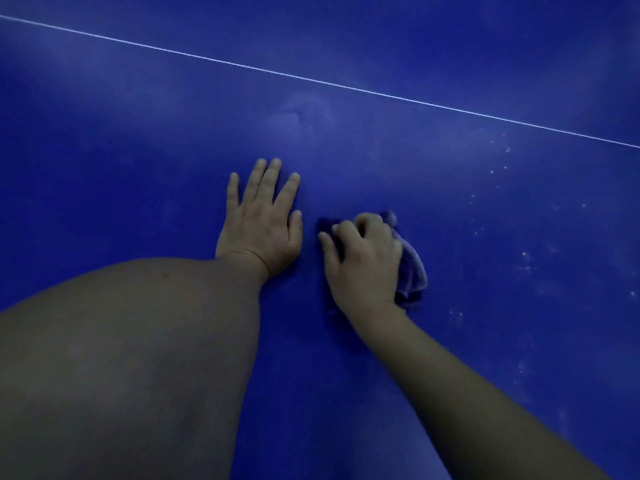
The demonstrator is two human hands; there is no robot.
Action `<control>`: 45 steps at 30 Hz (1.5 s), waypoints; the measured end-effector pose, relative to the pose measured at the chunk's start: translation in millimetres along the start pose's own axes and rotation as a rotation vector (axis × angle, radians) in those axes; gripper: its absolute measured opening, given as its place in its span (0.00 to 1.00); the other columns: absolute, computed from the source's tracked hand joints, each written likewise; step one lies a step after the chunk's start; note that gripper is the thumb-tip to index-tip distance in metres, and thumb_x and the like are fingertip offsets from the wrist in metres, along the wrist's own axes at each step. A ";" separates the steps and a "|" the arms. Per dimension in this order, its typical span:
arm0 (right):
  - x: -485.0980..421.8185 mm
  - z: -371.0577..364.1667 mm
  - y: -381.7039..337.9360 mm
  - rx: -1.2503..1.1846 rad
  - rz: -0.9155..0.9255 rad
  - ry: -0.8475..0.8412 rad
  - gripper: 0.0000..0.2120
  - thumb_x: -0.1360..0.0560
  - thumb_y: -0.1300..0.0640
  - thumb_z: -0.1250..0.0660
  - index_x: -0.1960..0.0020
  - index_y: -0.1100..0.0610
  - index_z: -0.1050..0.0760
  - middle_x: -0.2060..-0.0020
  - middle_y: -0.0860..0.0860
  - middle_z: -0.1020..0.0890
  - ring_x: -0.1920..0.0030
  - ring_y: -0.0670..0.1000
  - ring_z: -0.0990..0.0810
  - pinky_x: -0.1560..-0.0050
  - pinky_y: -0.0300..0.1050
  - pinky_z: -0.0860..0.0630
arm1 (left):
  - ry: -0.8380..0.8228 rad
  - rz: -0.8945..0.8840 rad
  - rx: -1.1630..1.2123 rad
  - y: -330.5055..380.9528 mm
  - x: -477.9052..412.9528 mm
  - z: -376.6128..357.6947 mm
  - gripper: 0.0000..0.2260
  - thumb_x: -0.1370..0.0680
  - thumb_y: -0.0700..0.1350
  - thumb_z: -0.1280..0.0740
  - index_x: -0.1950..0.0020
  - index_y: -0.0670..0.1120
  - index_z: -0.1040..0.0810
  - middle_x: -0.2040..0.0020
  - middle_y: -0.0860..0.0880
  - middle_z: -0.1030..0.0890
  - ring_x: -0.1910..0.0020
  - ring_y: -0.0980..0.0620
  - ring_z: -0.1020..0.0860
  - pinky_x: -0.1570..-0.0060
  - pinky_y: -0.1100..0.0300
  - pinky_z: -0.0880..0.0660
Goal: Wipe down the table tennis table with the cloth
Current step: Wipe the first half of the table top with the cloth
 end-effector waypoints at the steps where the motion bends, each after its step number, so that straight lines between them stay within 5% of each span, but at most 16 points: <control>1: -14.7 -2.8 -6.7 0.006 0.040 0.003 0.11 0.22 0.48 0.31 0.56 0.57 0.22 0.54 0.55 0.24 0.55 0.58 0.25 0.56 0.52 0.34 | 0.000 -0.002 0.000 0.8 0.0 0.7 0.30 0.21 0.56 0.53 0.19 0.49 0.41 0.18 0.45 0.46 0.19 0.48 0.52 0.22 0.41 0.58; 7: -126.5 -0.7 51.3 0.111 -0.102 -0.023 0.15 0.20 0.44 0.36 0.45 0.56 0.22 0.43 0.58 0.25 0.43 0.62 0.26 0.46 0.57 0.30 | 0.040 -0.013 0.022 -0.3 0.2 1.7 0.29 0.21 0.56 0.51 0.20 0.48 0.38 0.19 0.45 0.43 0.19 0.47 0.50 0.22 0.40 0.58; 11: -82.9 10.5 63.9 0.102 -0.217 0.021 0.13 0.21 0.46 0.34 0.49 0.57 0.23 0.47 0.58 0.25 0.46 0.63 0.26 0.48 0.59 0.29 | 0.019 -0.014 0.011 0.2 0.0 0.6 0.29 0.21 0.56 0.51 0.20 0.49 0.39 0.18 0.45 0.45 0.19 0.47 0.51 0.22 0.40 0.57; 15: -60.1 -9.1 5.9 0.032 -0.058 -0.005 0.12 0.23 0.48 0.33 0.54 0.57 0.23 0.52 0.57 0.24 0.52 0.60 0.25 0.54 0.56 0.30 | 0.004 -0.010 0.000 0.7 0.4 1.0 0.29 0.21 0.56 0.51 0.20 0.49 0.39 0.18 0.45 0.44 0.19 0.47 0.50 0.22 0.40 0.57; 18: -120.2 -19.0 1.4 0.106 0.007 -0.014 0.14 0.21 0.44 0.36 0.49 0.55 0.22 0.46 0.57 0.24 0.46 0.61 0.25 0.48 0.56 0.31 | 0.002 -0.009 -0.004 0.7 0.0 1.6 0.29 0.21 0.56 0.51 0.20 0.49 0.39 0.18 0.45 0.45 0.19 0.47 0.51 0.22 0.41 0.57; 21: -169.5 -15.9 47.2 0.132 -0.171 -0.030 0.15 0.20 0.43 0.38 0.43 0.54 0.23 0.40 0.56 0.26 0.39 0.61 0.28 0.41 0.57 0.31 | 0.002 -0.011 -0.005 0.5 -0.1 0.9 0.30 0.21 0.56 0.53 0.20 0.50 0.39 0.18 0.45 0.45 0.19 0.47 0.51 0.22 0.41 0.58; 25: -119.3 -1.7 69.9 0.107 -0.343 0.055 0.13 0.21 0.45 0.36 0.46 0.54 0.24 0.43 0.57 0.26 0.42 0.62 0.27 0.43 0.57 0.32 | -0.013 -0.008 -0.007 0.4 -0.1 -0.4 0.30 0.21 0.57 0.54 0.20 0.50 0.40 0.18 0.45 0.46 0.19 0.48 0.52 0.22 0.40 0.58; 32: -182.0 -28.6 20.5 0.149 -0.128 -0.035 0.15 0.20 0.43 0.39 0.41 0.53 0.24 0.39 0.56 0.27 0.39 0.60 0.28 0.40 0.57 0.32 | -0.030 0.003 -0.017 1.8 -0.2 1.8 0.31 0.21 0.57 0.56 0.19 0.51 0.41 0.18 0.46 0.47 0.19 0.48 0.53 0.22 0.41 0.59; 35: -214.0 -18.4 60.1 0.145 -0.270 -0.013 0.16 0.19 0.44 0.40 0.40 0.53 0.25 0.38 0.57 0.27 0.37 0.61 0.28 0.38 0.57 0.32 | -0.037 0.001 -0.022 1.8 0.8 0.5 0.30 0.21 0.57 0.56 0.19 0.51 0.42 0.17 0.46 0.48 0.19 0.49 0.54 0.22 0.41 0.59; 39: -150.2 -0.4 87.8 0.118 -0.432 0.087 0.14 0.21 0.45 0.38 0.43 0.55 0.24 0.41 0.58 0.26 0.40 0.62 0.27 0.41 0.58 0.32 | -0.036 0.000 -0.018 1.1 1.1 -0.6 0.29 0.20 0.56 0.53 0.19 0.51 0.41 0.18 0.46 0.47 0.19 0.48 0.53 0.22 0.41 0.59; 45: -202.1 -42.1 7.6 0.111 -0.187 -0.035 0.15 0.19 0.44 0.39 0.39 0.52 0.25 0.39 0.55 0.27 0.37 0.59 0.28 0.39 0.57 0.33 | -0.018 -0.004 -0.024 2.8 1.1 1.7 0.29 0.21 0.56 0.53 0.20 0.50 0.39 0.18 0.45 0.45 0.19 0.47 0.51 0.22 0.40 0.56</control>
Point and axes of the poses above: each hand's wrist, its own x-axis away from the middle knuckle, its own z-axis out of the back of the hand, y = z × x, the point moved 10 cm from there along -x, towards the middle knuckle
